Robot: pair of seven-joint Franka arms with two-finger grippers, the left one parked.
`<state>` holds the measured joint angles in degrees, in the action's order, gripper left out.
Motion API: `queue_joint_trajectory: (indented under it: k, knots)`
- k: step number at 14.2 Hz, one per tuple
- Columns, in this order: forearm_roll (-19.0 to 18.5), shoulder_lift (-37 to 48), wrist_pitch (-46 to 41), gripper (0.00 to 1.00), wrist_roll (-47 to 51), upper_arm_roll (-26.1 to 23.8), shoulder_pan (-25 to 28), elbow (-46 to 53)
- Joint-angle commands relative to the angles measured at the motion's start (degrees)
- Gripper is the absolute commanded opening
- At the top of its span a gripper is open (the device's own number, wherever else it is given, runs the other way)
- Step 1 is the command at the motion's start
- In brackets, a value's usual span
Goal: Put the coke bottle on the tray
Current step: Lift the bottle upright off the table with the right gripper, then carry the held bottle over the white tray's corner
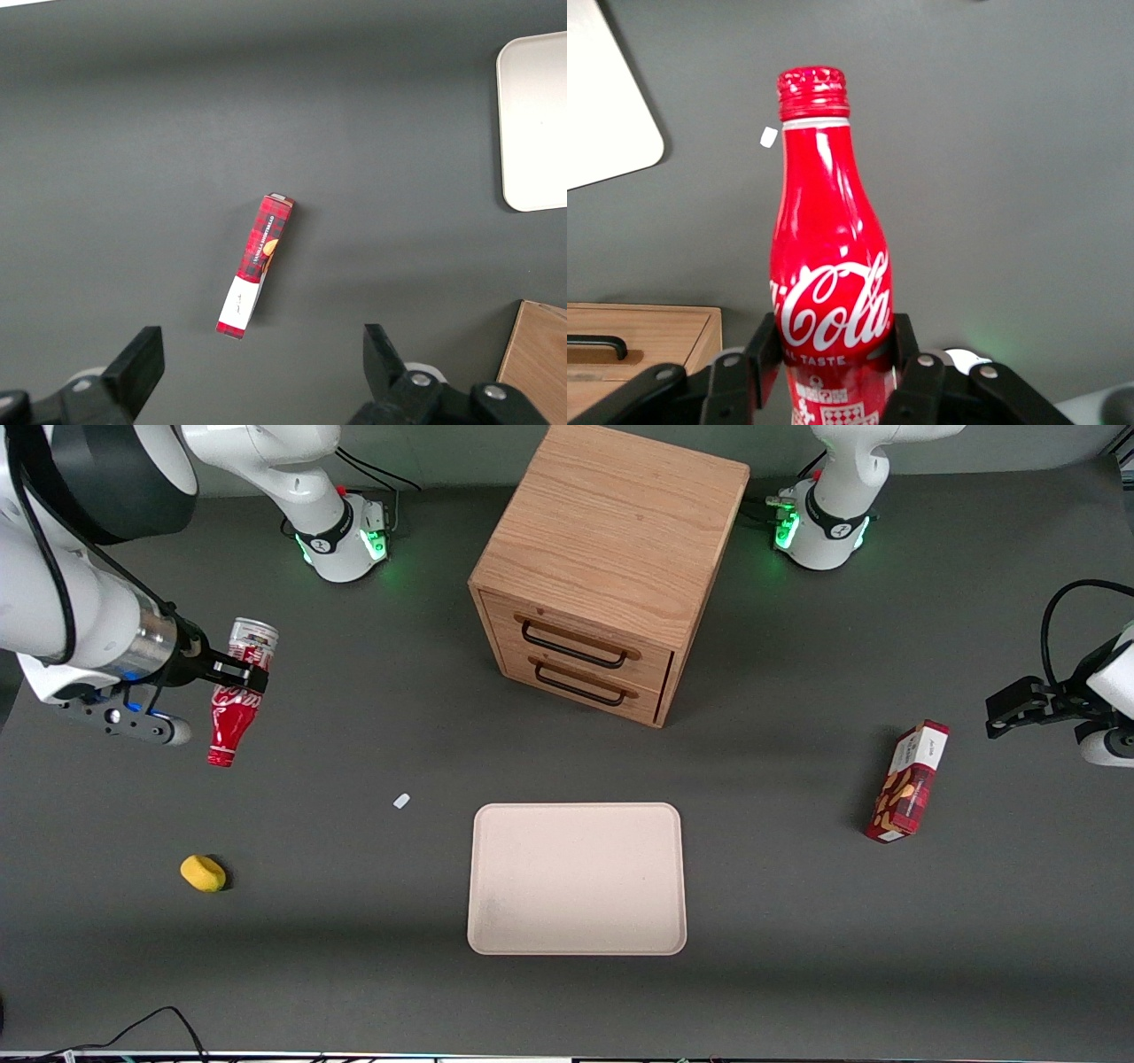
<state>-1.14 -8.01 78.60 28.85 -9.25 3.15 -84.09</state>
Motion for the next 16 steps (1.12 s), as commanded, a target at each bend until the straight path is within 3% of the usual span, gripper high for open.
queue_joint_trajectory:
  k: [1, 3, 9, 13, 16]
  knots:
    - [1.2, -6.7, -2.4, 0.0, -1.0, -0.3, 0.5, 8.4]
    - [1.0, -11.8, -3.6, 0.0, -0.1, -1.2, 1.2, 13.5]
    - [0.4, -28.8, -2.1, 0.0, 5.8, 0.7, 11.8, 30.3]
    - [0.4, -35.7, 10.2, 0.0, 7.3, 7.6, 21.3, 31.2]
    - [0.4, -42.2, 20.5, 0.0, 10.8, 10.2, 25.1, 31.3]
